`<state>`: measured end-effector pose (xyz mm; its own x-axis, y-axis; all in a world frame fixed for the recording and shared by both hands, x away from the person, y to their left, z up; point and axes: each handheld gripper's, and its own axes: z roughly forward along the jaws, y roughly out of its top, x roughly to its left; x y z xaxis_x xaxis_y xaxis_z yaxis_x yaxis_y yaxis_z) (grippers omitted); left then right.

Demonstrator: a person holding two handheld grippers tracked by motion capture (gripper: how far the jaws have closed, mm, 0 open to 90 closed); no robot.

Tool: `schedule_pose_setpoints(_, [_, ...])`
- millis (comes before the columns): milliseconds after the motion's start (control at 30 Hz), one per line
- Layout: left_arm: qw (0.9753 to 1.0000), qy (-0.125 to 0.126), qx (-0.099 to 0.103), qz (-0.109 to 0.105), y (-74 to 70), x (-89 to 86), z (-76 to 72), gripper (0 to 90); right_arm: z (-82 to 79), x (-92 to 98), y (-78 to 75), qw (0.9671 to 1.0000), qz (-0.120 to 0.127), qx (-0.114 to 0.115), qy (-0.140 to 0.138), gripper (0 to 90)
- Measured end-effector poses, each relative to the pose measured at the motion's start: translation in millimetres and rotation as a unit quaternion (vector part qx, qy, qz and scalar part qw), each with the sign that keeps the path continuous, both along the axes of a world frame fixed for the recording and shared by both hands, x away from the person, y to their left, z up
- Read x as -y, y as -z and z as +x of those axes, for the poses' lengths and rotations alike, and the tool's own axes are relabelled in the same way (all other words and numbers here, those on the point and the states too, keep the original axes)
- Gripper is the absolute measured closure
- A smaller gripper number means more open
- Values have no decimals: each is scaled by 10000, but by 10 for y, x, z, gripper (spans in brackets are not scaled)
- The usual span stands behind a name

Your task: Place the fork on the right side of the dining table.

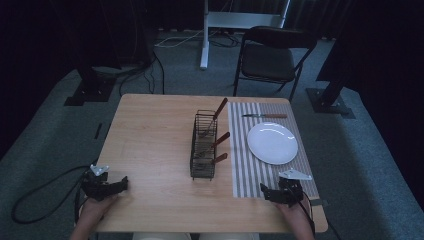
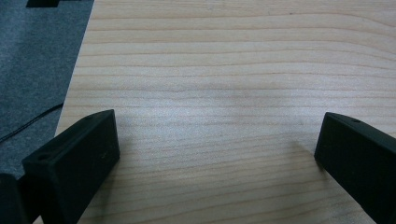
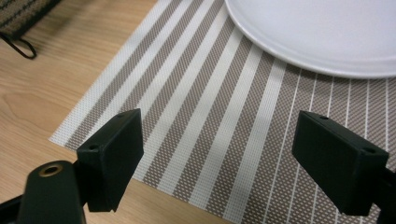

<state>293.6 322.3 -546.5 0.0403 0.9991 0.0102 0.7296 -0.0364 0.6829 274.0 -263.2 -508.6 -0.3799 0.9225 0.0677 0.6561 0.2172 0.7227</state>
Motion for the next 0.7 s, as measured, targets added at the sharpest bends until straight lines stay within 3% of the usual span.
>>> schedule_pose_setpoints(700, [10000, -2, 3, -4, 0, 1, 0, 3, 58, -199, -316, 9982, 222, 264, -491, 161])
